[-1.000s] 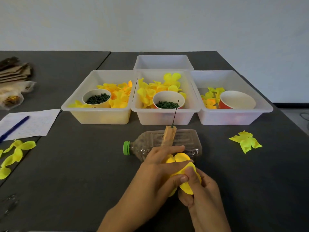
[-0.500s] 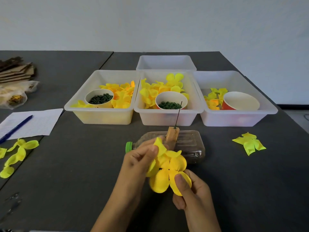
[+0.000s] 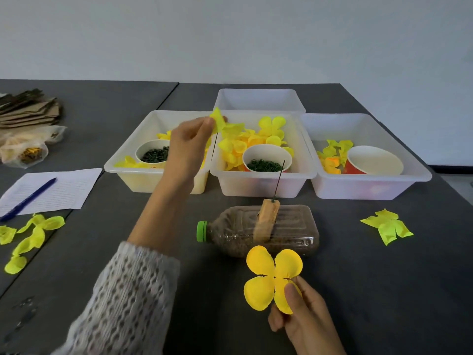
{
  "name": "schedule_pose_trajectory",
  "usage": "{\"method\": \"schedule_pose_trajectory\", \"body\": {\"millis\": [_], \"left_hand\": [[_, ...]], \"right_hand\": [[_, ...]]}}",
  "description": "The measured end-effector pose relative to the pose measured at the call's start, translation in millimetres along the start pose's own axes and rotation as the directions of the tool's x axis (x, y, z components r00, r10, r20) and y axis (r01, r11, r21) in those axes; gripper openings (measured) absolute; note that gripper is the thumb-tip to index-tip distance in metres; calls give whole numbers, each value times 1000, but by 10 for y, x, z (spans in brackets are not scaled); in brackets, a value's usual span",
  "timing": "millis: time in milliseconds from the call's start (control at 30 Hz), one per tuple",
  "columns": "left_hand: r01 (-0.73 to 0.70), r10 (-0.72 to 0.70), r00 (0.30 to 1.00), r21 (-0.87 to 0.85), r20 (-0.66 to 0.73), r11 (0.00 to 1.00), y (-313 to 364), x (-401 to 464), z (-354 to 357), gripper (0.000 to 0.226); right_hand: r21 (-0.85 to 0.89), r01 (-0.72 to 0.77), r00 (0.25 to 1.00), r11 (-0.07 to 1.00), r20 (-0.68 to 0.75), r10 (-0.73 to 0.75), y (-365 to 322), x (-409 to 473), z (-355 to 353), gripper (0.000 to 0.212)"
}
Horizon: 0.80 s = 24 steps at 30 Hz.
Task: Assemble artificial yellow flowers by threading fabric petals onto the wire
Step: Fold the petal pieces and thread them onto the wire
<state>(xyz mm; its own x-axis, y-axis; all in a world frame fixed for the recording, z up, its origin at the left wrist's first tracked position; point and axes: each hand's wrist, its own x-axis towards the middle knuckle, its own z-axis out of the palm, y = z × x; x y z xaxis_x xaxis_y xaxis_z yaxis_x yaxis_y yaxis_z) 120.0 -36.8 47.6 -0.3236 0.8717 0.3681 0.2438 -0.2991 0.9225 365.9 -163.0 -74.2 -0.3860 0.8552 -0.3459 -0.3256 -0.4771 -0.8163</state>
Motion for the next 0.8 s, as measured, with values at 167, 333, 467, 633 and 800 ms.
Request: {"method": "schedule_pose_trajectory", "body": {"millis": [167, 333, 467, 633, 800], "left_hand": [[-27, -34, 995, 611, 89, 791, -251, 625, 358, 25], [-49, -182, 975, 924, 127, 379, -456, 750, 386, 27], [-121, -168, 970, 951, 173, 283, -532, 750, 371, 24], [-291, -244, 898, 910, 367, 296, -602, 700, 292, 29], [-159, -200, 860, 619, 469, 769, -521, 598, 250, 53]], "right_hand": [[211, -94, 996, 973, 9, 94, -47, 40, -45, 42], [239, -137, 990, 961, -1, 142, -53, 61, -79, 41], [264, -147, 988, 953, -11, 156, -58, 78, -79, 42], [264, -136, 989, 955, -22, 147, -56, 80, -70, 47], [270, -81, 996, 959, -23, 90, -59, 50, -42, 49]]}}
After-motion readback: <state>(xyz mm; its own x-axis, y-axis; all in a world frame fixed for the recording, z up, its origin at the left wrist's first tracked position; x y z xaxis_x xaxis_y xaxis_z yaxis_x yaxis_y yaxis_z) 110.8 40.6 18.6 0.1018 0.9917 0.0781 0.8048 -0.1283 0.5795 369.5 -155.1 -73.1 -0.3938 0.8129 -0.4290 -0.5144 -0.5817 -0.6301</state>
